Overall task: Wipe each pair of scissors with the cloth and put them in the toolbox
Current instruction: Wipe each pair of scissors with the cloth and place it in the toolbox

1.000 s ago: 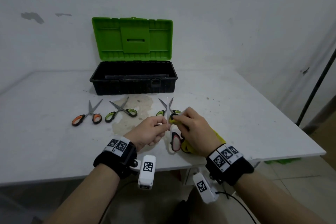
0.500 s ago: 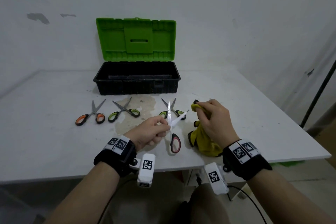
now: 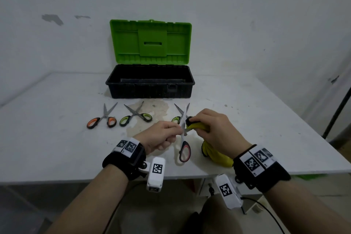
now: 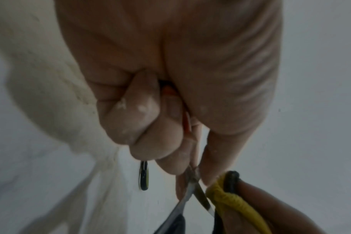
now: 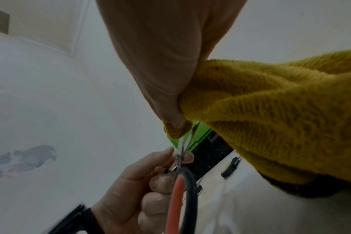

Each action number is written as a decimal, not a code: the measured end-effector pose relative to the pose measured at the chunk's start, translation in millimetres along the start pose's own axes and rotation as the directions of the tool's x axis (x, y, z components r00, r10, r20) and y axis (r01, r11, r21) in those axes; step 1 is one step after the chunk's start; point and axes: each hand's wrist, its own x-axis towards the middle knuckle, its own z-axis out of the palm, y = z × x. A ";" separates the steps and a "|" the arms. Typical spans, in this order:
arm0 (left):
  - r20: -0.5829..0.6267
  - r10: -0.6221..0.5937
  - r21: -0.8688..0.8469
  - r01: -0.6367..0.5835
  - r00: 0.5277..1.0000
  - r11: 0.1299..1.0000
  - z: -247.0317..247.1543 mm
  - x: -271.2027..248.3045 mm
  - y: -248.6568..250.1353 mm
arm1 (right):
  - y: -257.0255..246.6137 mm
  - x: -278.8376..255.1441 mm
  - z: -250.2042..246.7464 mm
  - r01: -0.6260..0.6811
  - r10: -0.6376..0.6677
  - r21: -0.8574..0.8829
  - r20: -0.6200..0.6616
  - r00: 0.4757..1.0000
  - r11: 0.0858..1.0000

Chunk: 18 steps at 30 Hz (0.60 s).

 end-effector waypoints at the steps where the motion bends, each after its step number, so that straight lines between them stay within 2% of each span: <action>1: 0.007 0.019 0.022 -0.019 1.000 1.000 1.0 -1.2 0.0 | -0.8 0.3 2.1 0.022 -0.021 -0.018 0.009 1.000 1.000; 6: 0.036 0.071 0.065 -0.073 0.997 0.995 1.8 -2.2 -2.1 | -4.0 -0.2 11.9 0.089 -0.084 -0.088 0.063 0.994 0.992; 11: 0.066 0.107 0.135 -0.116 0.992 0.984 1.0 -0.6 -5.9 | -3.1 1.5 16.9 0.041 -0.032 -0.122 0.072 0.997 0.992; 15: 0.051 0.122 0.155 -0.128 0.991 0.980 1.5 2.2 -6.8 | 6.3 15.2 16.9 -0.107 0.105 -0.048 -0.040 0.994 0.993; 18: 0.054 0.109 0.154 -0.116 0.993 0.981 4.2 1.9 -6.0 | 14.1 21.7 16.5 -0.238 0.234 0.001 -0.173 0.957 0.971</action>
